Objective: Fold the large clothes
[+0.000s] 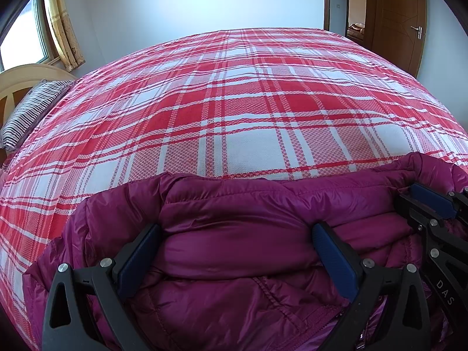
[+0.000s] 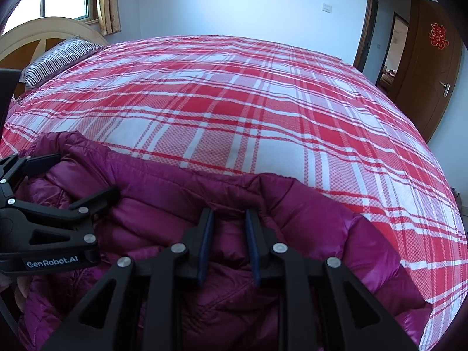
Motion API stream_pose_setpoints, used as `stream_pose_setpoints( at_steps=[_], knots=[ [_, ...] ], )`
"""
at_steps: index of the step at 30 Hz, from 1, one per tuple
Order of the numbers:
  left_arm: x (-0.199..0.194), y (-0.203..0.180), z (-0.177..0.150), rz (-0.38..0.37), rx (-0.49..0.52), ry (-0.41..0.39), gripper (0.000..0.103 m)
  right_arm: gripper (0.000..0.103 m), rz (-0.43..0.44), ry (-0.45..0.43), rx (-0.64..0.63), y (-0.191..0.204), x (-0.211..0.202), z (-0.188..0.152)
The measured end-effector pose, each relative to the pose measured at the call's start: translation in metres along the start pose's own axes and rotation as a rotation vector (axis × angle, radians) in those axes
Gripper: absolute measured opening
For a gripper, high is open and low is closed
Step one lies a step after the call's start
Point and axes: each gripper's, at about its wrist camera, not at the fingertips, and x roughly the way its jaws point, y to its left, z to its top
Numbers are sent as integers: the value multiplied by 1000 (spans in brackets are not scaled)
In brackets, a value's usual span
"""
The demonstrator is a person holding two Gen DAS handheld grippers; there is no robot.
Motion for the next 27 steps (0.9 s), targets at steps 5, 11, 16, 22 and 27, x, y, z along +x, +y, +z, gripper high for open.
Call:
stream_pose_setpoints(
  at_steps=[5,11,16,22,27],
  knots=[
    [0,0,0,7,6,1,103,24,-9,2,-8,1,0,0],
    [0,-1,0,8,7,2,103,25,-21,2,-18,3,0,1],
    [0,-1,1,7,6,4,103,25,-26,11,-26,5,1,2],
    [-2,-3,4,17,15,14,103,26,-36,40,-53,8,3,7],
    [-28,2,9,-13,37,13,102,61,-3,16,-63,3,-19,9]
  ],
)
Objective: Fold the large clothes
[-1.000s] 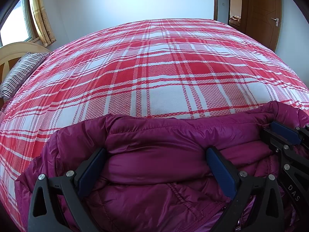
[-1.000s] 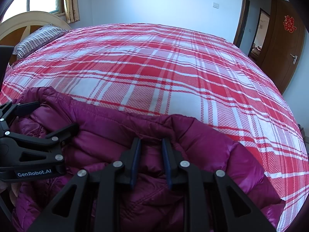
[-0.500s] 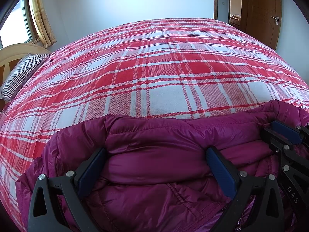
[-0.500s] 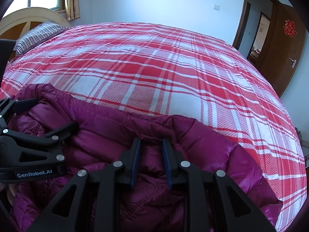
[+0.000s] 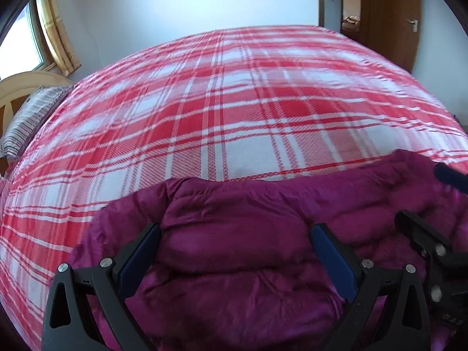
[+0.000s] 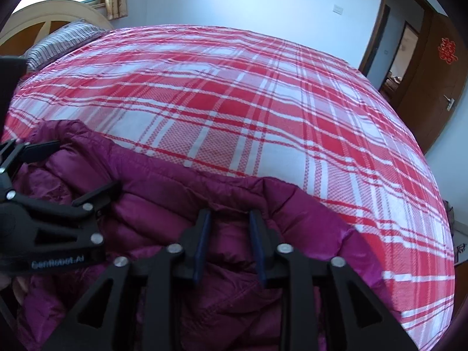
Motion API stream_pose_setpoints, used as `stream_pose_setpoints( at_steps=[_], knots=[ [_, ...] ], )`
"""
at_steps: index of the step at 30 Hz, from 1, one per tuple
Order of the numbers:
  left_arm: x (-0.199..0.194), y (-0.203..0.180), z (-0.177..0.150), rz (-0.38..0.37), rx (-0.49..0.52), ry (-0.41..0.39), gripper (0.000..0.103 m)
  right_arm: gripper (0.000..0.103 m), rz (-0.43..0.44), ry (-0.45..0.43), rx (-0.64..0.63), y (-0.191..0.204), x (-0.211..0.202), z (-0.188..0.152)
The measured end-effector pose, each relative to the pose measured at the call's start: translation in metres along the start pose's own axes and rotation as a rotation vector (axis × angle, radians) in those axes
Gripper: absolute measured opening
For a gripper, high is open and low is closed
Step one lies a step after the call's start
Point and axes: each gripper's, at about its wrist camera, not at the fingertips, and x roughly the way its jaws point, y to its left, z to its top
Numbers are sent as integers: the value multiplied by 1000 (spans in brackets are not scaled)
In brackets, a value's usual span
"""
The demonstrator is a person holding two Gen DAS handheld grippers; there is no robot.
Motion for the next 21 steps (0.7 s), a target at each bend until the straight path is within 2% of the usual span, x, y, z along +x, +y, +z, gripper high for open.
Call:
stream_pose_setpoints(
  at_steps=[2,8,11,17,21],
  knots=[
    [-17,3,-6,-3,-5,-24,102,86,-4,-58,11,-6,-20,-5],
    [-82,14,-41,-44,-19,-132,102,85,43,-90,94,-28,-66,-26],
    [-104,16,-65,-71,-33,-138,102,85,79,-99,142,-32,-90,-40],
    [-143,24,-110,-100,-62,-154,102,85,130,-38,180,-18,-111,-74],
    [-171,37,-139,-127,-87,-172,102,85,169,-14,204,-7,-134,-110]
  ],
)
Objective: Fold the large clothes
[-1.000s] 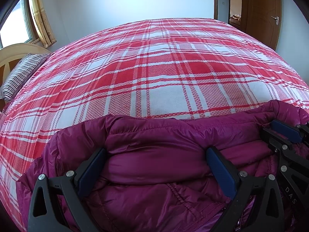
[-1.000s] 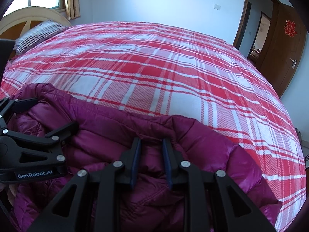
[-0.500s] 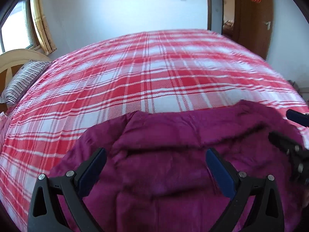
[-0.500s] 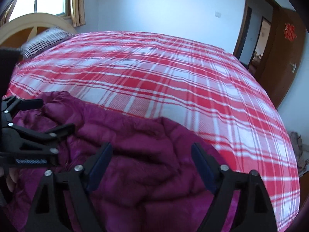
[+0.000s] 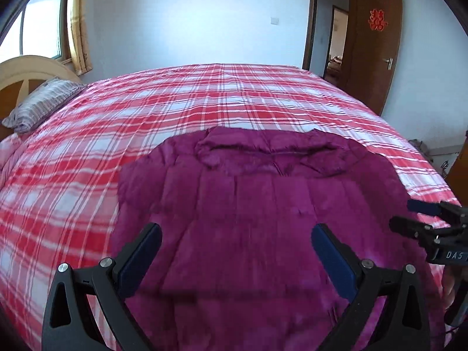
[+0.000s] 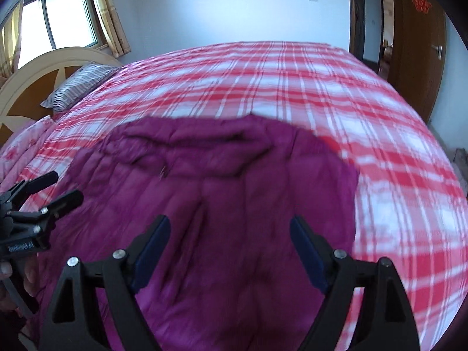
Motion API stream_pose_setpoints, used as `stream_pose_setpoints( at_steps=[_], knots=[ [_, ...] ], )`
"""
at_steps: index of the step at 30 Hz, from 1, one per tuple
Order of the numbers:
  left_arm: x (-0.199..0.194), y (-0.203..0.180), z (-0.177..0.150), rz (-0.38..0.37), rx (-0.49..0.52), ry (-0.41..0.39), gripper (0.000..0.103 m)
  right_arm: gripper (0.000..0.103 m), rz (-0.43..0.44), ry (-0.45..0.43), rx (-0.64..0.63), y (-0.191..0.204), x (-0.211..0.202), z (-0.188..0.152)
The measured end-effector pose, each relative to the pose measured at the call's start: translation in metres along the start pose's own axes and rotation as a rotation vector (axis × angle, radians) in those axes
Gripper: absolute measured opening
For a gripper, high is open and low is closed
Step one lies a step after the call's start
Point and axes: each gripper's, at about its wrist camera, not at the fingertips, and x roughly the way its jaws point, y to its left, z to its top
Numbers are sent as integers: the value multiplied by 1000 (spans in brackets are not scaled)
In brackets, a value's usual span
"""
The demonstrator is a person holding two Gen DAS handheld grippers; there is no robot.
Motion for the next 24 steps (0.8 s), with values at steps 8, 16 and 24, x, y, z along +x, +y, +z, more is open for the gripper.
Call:
stream_pose_setpoints(
  at_steps=[8,16,24],
  knots=[
    [-63,22,-54,19,13,-24,102,86,8,23,66,-2,-46,-63],
    [-112,47,-108,65,3,-49,102,86,-43,24,125,-12,-89,-124],
    [-132,58,-164,127,43,1,102,86,-72,22,162,-15,-126,-175]
  ],
)
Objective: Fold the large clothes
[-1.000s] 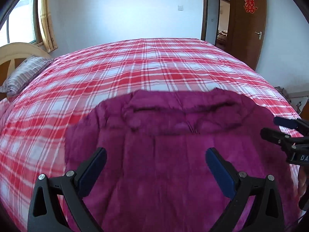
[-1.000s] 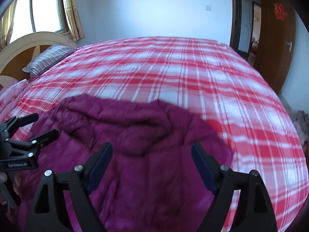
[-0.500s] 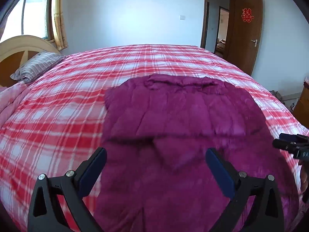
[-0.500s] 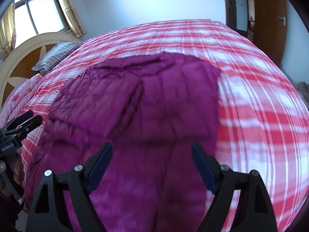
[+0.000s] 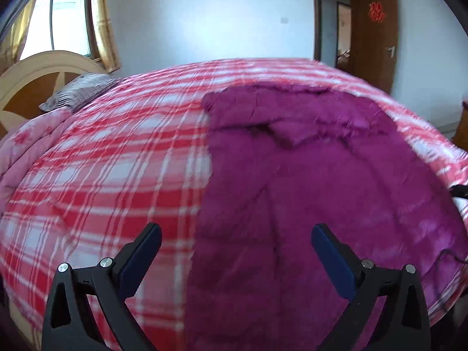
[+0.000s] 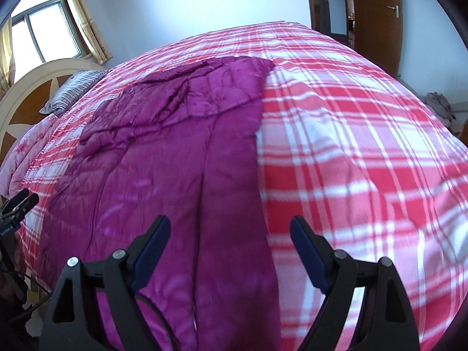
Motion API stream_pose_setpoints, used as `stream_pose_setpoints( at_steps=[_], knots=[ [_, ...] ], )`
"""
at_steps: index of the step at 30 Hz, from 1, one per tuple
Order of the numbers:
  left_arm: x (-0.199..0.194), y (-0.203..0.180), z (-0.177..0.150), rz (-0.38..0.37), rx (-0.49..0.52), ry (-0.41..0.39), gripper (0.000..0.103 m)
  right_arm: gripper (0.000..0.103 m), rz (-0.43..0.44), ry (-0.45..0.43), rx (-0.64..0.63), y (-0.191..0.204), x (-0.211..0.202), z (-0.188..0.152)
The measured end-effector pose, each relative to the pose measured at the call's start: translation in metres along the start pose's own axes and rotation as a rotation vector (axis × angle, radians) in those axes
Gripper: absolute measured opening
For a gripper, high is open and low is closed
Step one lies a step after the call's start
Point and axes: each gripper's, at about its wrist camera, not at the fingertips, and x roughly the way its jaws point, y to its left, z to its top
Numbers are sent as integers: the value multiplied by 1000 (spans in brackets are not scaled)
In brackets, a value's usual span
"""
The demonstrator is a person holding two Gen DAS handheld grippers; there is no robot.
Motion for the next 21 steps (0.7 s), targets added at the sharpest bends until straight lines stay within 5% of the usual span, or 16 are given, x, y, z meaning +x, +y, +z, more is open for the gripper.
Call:
stream_pose_setpoints(
  at_steps=[4,11,17,19,21],
  knots=[
    [5,12,-28,36,2,46,102,86,-15,15,21,-7,-7,-25],
    [-3,17,-63,-28,-28,66,102,85,-31,49,34,-11,-12,-70],
    [2,10,-74,-113,-75,112,102,61,-1,33,1,0,-14,-88],
    [-1,7,-75,-117,-61,103,86,47,27,28,2,1,-15,-88],
    [-5,7,-73,-128,-48,89,37,22,86,29,12,1,-16,-88]
  ],
)
